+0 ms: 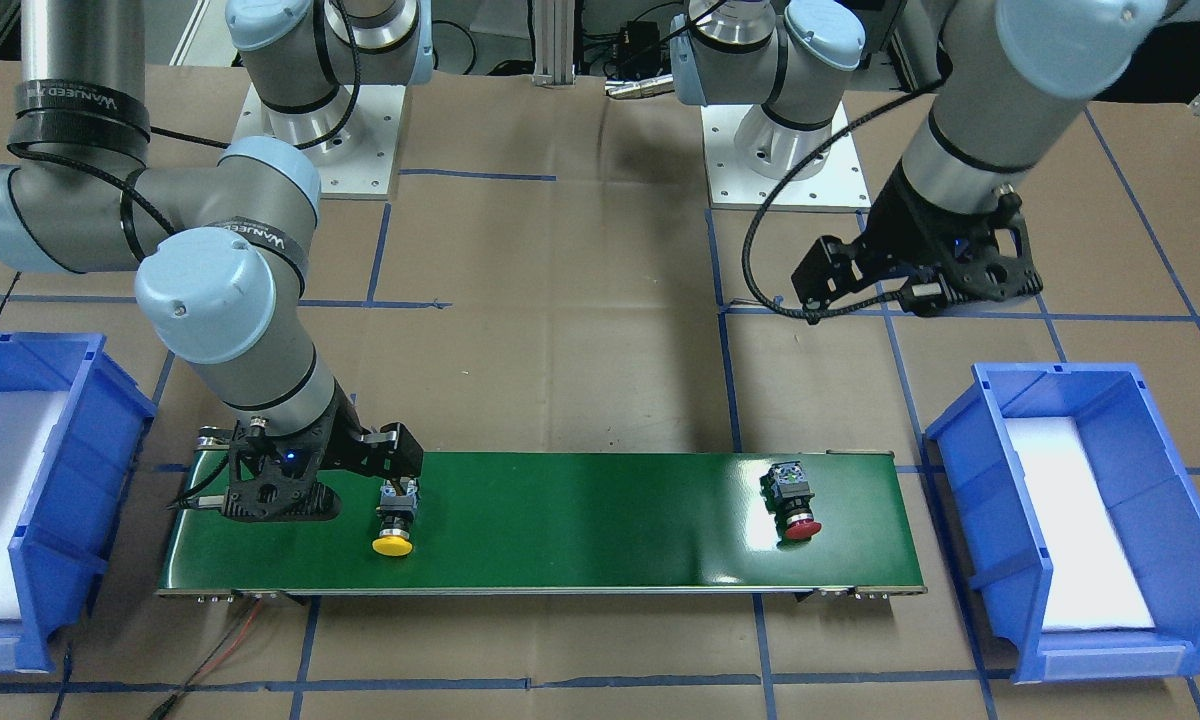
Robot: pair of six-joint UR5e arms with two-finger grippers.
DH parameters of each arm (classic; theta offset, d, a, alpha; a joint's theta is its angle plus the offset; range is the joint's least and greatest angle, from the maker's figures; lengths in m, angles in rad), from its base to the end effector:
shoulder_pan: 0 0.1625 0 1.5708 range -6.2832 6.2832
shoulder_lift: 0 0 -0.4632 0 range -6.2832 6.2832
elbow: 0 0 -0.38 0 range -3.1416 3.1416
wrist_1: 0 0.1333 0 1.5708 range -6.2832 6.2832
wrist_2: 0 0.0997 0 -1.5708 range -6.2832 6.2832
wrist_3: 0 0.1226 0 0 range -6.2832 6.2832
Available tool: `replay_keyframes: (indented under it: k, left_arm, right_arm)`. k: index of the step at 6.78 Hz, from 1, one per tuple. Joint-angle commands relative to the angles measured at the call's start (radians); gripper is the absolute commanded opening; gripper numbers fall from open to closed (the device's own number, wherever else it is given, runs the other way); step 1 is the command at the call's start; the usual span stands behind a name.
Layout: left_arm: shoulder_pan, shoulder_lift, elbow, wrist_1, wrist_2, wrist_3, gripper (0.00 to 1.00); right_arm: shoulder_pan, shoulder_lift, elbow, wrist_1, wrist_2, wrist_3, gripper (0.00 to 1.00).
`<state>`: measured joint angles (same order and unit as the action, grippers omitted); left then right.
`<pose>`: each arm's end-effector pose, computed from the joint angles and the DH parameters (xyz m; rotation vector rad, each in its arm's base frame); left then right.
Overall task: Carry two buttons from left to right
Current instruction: 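Place red button on conveyor with left gripper while right gripper grasps yellow button, then lift the yellow button with the right gripper and carry it toward the far bin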
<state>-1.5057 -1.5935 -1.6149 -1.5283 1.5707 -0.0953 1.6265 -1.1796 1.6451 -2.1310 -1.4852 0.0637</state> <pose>-0.1014 -0.4940 0.4752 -0.2516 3.1310 0.0382 0.1785 -0.6180 0.3080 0.0060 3.0475 -0.1364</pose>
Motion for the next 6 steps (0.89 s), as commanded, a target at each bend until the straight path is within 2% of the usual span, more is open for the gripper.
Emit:
replay_keyframes:
  k: [1, 3, 4, 5, 6]
  left_arm:
    - [-0.015, 0.043, -0.01, -0.033, 0.003, 0.006, 1.0]
    - [-0.015, 0.043, -0.008, -0.032, 0.003, 0.005, 1.0]
    - [-0.015, 0.043, -0.008, -0.032, 0.003, 0.005, 1.0]
    - [-0.015, 0.043, -0.007, -0.032, 0.003, 0.003, 1.0]
    - [-0.015, 0.041, -0.004, -0.032, 0.003, 0.003, 1.0]
  right_arm:
    - [0.0, 0.061, -0.007, -0.001, -0.001, -0.001, 1.0]
    - [-0.002, 0.1, -0.004, -0.001, -0.001, -0.002, 1.0]
    - [-0.005, 0.103, -0.008, 0.0, -0.001, -0.008, 0.59]
    - [-0.005, 0.101, -0.016, 0.012, -0.015, -0.019, 0.06]
    - [-0.011, 0.095, -0.031, 0.003, -0.02, -0.039, 0.03]
